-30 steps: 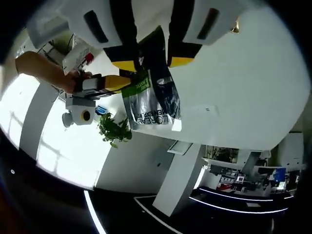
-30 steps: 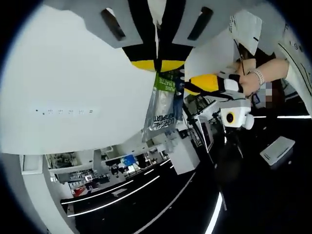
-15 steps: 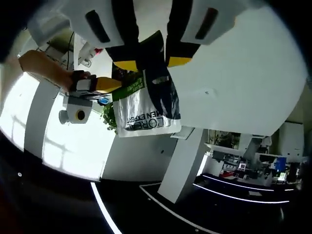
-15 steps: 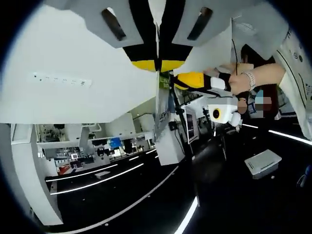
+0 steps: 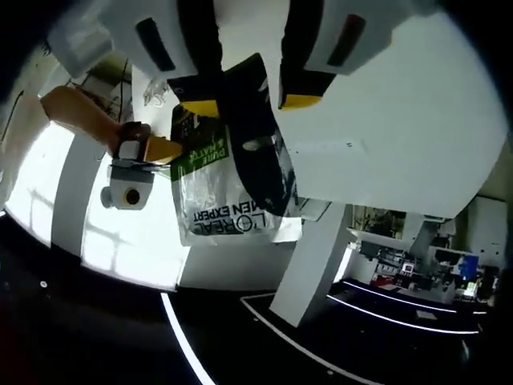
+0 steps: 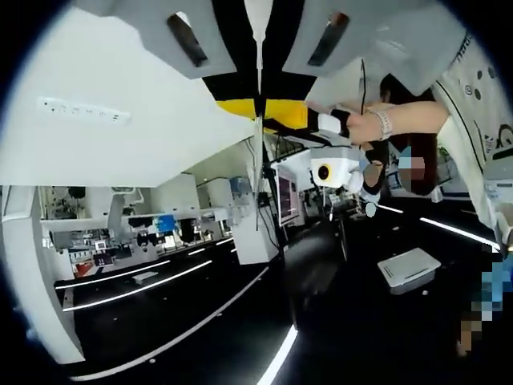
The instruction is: Arrange the skincare products in the storage area until every visible bottle or jar stands upright without overlapping.
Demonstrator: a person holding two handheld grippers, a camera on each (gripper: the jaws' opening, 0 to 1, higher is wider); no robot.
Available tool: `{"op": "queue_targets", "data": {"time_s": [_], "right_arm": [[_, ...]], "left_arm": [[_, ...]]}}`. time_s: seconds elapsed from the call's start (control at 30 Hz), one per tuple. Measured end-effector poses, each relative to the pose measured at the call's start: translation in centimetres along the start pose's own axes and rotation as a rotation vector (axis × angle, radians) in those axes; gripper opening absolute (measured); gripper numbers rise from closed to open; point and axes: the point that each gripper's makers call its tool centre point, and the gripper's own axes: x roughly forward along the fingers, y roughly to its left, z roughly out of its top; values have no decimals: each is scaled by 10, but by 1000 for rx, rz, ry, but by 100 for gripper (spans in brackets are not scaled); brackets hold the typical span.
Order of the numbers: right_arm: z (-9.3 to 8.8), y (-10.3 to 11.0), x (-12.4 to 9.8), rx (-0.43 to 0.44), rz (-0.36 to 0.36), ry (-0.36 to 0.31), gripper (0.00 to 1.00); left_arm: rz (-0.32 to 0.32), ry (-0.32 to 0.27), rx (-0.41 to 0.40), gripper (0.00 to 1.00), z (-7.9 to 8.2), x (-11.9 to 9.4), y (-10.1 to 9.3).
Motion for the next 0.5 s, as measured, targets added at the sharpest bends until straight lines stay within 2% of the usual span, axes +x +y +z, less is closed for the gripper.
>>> {"op": "queue_targets", "data": {"time_s": [0.07,0.1,0.17,0.23,0.33,0.37,0.5], "right_arm": [[-2,1,0,13,2,11,1],[-2,4,0,19,14,9,1],[1,11,-2,17,43,-5,1],[6,18,-2,19,65,-17,1],[12,24,-3,26,86,-32,1],[14,27,-4,32,96,-41,1],[16,34,-4,48,100,-48,1]], "left_arm": [[-13,-17,-13,23,2,-2,-1],[-57,-39,-33,23,6,-3,-8],[-97,-50,-45,24,8,-6,-15],[-104,-53,-40,25,9,-9,-15],[-149,-77,-46,24,16,-14,-21],[-196,-99,-56,24,21,-17,-31],[-201,-124,-37,22,28,-22,-39]]}}
